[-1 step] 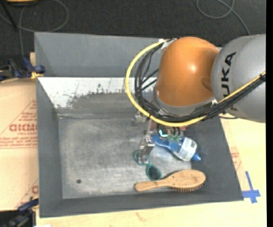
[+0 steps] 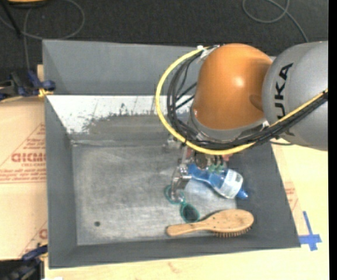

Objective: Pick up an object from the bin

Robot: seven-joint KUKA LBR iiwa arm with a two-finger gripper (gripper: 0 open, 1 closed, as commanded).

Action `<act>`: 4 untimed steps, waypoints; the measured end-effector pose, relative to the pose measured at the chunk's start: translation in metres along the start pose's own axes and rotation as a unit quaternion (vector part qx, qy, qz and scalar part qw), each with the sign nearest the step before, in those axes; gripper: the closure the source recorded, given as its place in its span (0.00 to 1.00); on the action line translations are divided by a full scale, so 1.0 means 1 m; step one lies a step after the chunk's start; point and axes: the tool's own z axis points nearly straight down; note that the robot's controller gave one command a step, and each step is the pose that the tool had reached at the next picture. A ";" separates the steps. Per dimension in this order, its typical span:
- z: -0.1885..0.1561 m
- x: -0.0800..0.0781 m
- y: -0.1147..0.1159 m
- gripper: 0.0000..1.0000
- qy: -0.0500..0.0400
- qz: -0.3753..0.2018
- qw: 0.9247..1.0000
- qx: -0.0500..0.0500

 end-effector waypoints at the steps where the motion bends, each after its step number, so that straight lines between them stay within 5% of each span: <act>1: 0.068 0.007 -0.035 0.00 -0.002 -0.001 1.000 0.000; 2: 0.091 0.014 -0.079 0.00 0.003 -0.064 0.998 0.001; 3: 0.113 0.013 -0.094 0.00 0.000 0.041 0.999 0.001; 4: 0.173 0.046 -0.120 0.00 -0.001 0.039 0.999 0.002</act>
Offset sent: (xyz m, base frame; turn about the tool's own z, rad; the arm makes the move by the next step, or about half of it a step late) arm -0.0138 -0.0832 -0.0903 -0.1293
